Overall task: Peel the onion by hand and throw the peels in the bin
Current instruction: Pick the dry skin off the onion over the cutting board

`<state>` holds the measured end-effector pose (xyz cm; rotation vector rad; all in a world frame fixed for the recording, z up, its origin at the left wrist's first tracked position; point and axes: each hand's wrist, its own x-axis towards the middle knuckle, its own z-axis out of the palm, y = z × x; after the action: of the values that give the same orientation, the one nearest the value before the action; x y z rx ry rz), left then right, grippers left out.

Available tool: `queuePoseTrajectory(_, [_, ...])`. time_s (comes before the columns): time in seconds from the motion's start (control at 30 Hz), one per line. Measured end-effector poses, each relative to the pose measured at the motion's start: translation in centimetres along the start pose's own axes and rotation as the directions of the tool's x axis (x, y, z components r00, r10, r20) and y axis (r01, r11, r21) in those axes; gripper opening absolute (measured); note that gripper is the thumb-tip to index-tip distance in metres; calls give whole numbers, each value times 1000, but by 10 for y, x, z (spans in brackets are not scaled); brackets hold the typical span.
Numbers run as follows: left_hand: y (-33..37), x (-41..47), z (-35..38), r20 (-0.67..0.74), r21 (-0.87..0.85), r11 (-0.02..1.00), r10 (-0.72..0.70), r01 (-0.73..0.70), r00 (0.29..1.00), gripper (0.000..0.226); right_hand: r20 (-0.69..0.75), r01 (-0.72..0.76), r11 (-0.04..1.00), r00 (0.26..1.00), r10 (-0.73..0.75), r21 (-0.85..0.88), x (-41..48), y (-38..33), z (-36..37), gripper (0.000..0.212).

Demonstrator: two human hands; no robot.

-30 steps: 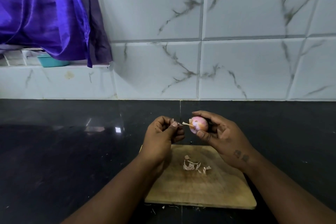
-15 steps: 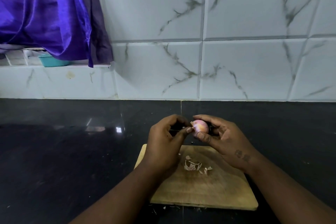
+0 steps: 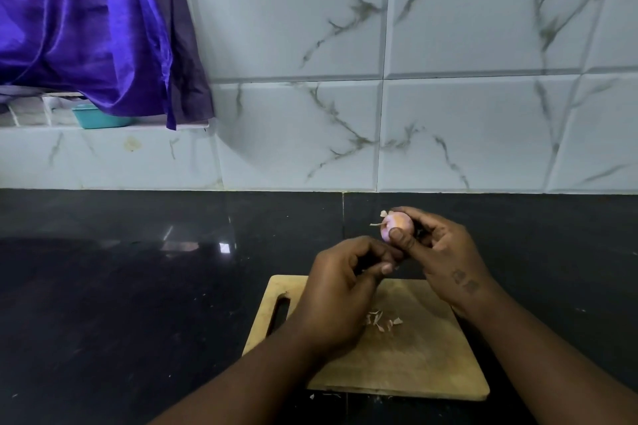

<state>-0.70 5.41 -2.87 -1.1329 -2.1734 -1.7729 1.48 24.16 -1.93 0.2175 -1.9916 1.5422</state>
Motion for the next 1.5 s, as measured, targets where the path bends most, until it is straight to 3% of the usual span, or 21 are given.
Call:
queuePoseTrajectory(0.13, [-4,3,-3,-109,63,997,-38,45,993,22,68,-3,1000,998,5,-30,-2,5,4,34])
queuePoseTrajectory(0.23, [-8,0,-11,-125,280,960,30,7,992,27,77,10,998,997,-6,-60,-2,7,2,42])
queuePoseTrajectory(0.3, [-8,0,-12,-151,374,927,49,11,987,12,90,10,999,996,-6,-42,-2,6,1,47])
queuePoseTrajectory(0.33, [-7,1,-12,-142,411,911,40,22,989,7,100,7,999,995,-4,-36,-2,6,1,48])
queuePoseTrajectory(0.43, [-9,3,-13,-59,522,853,43,-6,997,23,120,8,999,993,-2,-51,-4,9,4,47])
queuePoseTrajectory(0.5, [-8,2,-12,-30,579,814,65,-36,997,8,124,15,999,992,-9,-47,-5,9,5,47])
queuePoseTrajectory(0.57, [-8,2,-11,-22,626,779,53,-27,998,21,128,18,999,992,-13,-37,-5,9,5,48])
queuePoseTrajectory(0.77, [-5,4,-12,-52,562,826,78,-35,996,34,159,50,993,987,-32,-104,-8,5,8,52])
queuePoseTrajectory(0.93, [-6,4,-13,-41,446,893,88,-60,995,30,183,153,963,977,-113,-223,-11,-3,8,55])
queuePoseTrajectory(1.13, [-14,9,-16,-170,374,923,-25,88,985,33,224,222,940,961,-165,-259,-13,-7,9,55])
queuePoseTrajectory(1.37, [-14,10,-17,-14,87,974,-208,208,978,39,166,149,973,979,-120,-175,-14,-5,12,55])
queuePoseTrajectory(1.5, [4,-5,-4,220,285,957,-21,-44,975,37,-17,79,993,997,-81,-89,4,7,-1,52])
